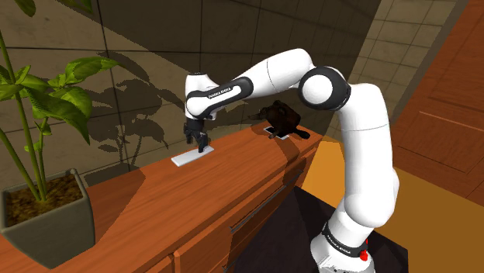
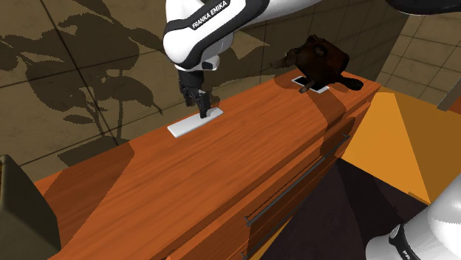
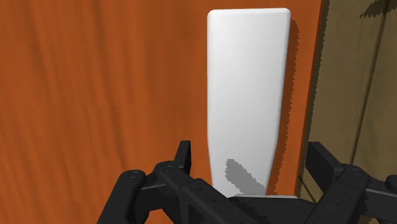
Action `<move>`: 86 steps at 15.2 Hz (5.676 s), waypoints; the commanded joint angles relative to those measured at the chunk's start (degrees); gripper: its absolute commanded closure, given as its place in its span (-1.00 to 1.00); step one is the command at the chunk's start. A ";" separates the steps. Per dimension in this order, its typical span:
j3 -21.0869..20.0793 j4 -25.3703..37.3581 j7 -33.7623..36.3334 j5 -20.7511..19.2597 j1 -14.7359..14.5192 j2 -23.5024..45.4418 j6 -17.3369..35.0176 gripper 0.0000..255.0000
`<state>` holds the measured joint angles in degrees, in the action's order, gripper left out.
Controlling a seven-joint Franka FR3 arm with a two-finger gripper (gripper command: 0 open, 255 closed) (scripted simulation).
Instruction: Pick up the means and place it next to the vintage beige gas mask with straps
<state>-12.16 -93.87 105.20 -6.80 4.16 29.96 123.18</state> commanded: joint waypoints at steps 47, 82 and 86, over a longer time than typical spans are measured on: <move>-0.73 7.24 -0.87 1.47 0.68 -4.51 -12.10 1.00; 0.33 12.71 -7.74 4.43 5.61 -15.85 -28.60 1.00; 2.04 4.48 -12.61 5.88 8.93 -22.08 -26.47 1.00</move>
<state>-10.57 -87.78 93.94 -1.21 12.26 9.08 96.29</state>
